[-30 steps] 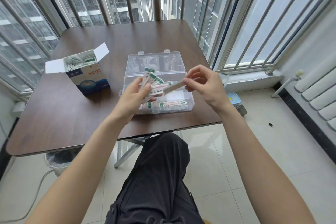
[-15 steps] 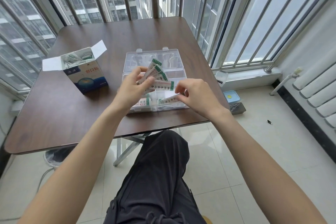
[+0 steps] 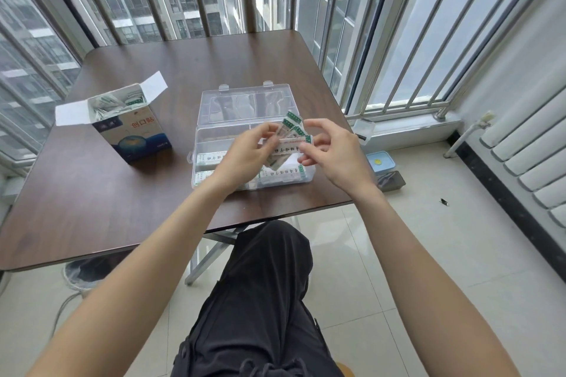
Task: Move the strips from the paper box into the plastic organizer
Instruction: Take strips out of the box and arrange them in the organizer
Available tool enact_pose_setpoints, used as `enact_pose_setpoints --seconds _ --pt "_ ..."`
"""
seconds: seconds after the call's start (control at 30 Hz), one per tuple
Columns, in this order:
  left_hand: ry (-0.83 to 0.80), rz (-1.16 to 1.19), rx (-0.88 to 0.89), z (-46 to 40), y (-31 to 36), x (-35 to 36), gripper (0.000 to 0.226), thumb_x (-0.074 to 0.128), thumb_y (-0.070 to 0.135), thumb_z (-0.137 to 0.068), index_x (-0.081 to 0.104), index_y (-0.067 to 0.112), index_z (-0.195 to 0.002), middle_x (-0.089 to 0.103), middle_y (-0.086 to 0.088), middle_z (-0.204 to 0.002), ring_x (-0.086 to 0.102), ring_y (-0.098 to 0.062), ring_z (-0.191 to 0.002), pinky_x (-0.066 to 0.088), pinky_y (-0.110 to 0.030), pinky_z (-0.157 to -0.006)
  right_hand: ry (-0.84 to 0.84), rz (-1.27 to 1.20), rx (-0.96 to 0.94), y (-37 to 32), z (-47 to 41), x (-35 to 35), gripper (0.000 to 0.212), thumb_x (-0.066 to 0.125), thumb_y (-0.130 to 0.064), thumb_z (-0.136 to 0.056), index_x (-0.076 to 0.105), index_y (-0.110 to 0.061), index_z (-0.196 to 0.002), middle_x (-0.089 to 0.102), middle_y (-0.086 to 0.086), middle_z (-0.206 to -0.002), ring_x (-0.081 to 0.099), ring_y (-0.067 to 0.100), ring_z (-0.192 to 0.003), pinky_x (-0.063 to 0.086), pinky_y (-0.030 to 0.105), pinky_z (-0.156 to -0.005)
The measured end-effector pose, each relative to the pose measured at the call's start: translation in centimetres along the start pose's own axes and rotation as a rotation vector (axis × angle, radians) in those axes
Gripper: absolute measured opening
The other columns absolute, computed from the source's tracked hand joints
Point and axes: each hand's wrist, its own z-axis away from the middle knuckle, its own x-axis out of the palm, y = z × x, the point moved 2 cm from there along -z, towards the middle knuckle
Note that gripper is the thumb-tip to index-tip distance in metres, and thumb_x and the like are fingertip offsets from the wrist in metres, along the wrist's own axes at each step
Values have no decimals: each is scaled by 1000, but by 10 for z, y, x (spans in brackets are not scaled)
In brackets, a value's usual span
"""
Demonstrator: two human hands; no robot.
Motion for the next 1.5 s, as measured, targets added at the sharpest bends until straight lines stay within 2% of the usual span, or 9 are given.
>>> enact_pose_setpoints --seconds 0.17,0.33,0.47,0.53,0.73,0.83,1.0,1.27,1.5 --pt "-126 -400 163 0 -3 -1 29 46 13 -98 59 10 -124 64 -6 -118 59 -23 -103 44 -32 -90 -41 221 -31 -1 -3 -2 32 69 -14 -85 60 -15 -116 62 4 -100 67 10 -59 55 20 -63" --pt "-136 -619 232 6 -1 2 28 49 14 -94 59 15 -120 71 -1 -101 62 -27 -96 47 -37 -80 -154 554 -128 -4 -4 -2 16 66 -32 -84 63 -29 -100 67 -14 -89 48 -6 -58 33 24 -65" --pt "-112 -708 223 10 -3 6 22 47 21 -95 48 14 -115 71 0 -97 61 -33 -87 46 -41 -70 -221 643 -140 0 -7 -1 9 66 -35 -85 66 -29 -92 71 -13 -92 60 10 -84 40 27 -74" --pt "-92 -826 263 12 -4 6 21 48 29 -95 56 17 -111 69 -6 -92 59 -33 -87 43 -37 -70 -254 712 -175 1 -9 2 9 64 -36 -86 69 -30 -92 71 -13 -94 62 13 -92 43 29 -77" --pt "0 -868 478 12 -1 -10 8 74 27 -78 77 21 -81 63 -3 -81 51 -26 -76 44 -35 -69 -346 897 -223 -5 -15 6 16 56 -35 -92 68 -31 -102 70 -8 -101 59 18 -100 40 28 -75" --pt "-40 -892 378 10 -4 -15 15 72 35 -80 77 24 -88 55 -4 -88 48 -24 -86 35 -31 -76 -399 888 -206 -6 -18 10 16 57 -31 -92 67 -30 -103 71 -6 -99 58 19 -100 44 31 -78" --pt "-90 -945 397 8 0 -12 25 65 43 -83 75 22 -94 54 -5 -96 46 -23 -92 27 -26 -77 -378 846 -264 -7 -17 9 14 59 -29 -91 69 -29 -100 72 -8 -95 59 17 -95 43 28 -74" --pt "-227 -982 340 4 -1 -12 35 52 52 -88 71 25 -101 50 -1 -110 42 -19 -103 30 -26 -85 -399 816 -283 -9 -16 1 20 53 -32 -95 68 -33 -107 70 -5 -102 57 13 -87 39 27 -71" --pt "-168 -982 394 6 -6 -10 34 54 47 -89 75 20 -94 55 -3 -108 44 -23 -102 33 -31 -85 -363 1064 -324 -14 -8 8 26 39 -25 -99 60 -24 -114 63 10 -105 59 34 -92 35 32 -65"
